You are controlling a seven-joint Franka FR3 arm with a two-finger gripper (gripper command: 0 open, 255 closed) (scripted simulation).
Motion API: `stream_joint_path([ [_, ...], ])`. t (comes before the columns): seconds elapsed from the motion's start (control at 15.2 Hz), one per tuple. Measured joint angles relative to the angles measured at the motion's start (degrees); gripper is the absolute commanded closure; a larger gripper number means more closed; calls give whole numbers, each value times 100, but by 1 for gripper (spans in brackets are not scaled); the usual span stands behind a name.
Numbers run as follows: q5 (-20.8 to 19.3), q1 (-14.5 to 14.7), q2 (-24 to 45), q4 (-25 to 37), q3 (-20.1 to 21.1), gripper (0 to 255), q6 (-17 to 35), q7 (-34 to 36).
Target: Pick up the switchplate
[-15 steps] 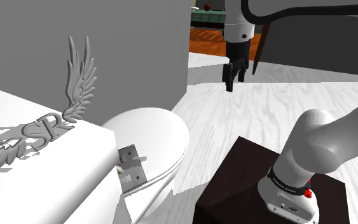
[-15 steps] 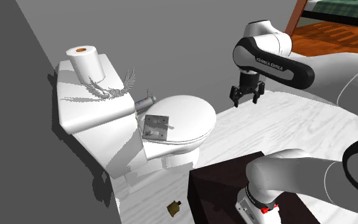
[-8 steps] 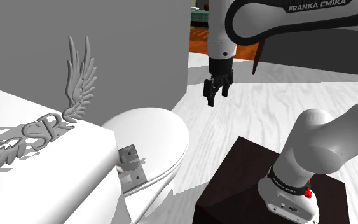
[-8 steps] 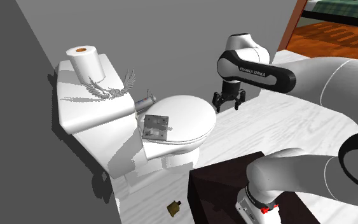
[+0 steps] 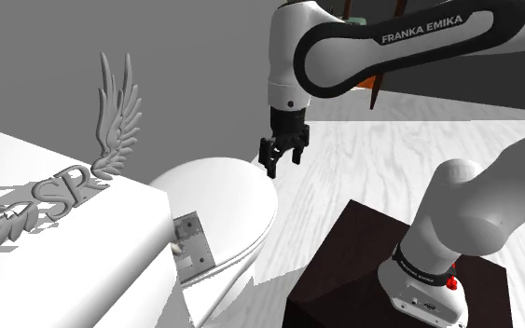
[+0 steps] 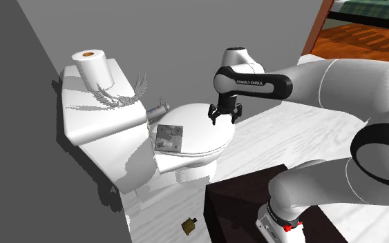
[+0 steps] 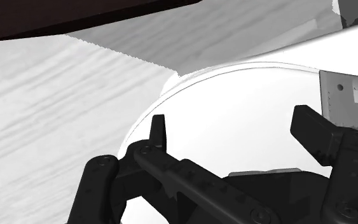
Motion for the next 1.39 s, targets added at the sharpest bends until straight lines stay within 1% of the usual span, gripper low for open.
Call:
stream_joint_path([
  [0.46,274,158,1057,318,507,0,1143,643],
  [0.73,259,228,1746,753,786,0,1646,1078],
  [0.92,158,280,2281,1080,964,0,2033,1412],
  [1.06,16,331,2716,1377,1077,0,2284,1683],
  [1.39,-390,524,3610,2120,1221,0,2690,2315],
])
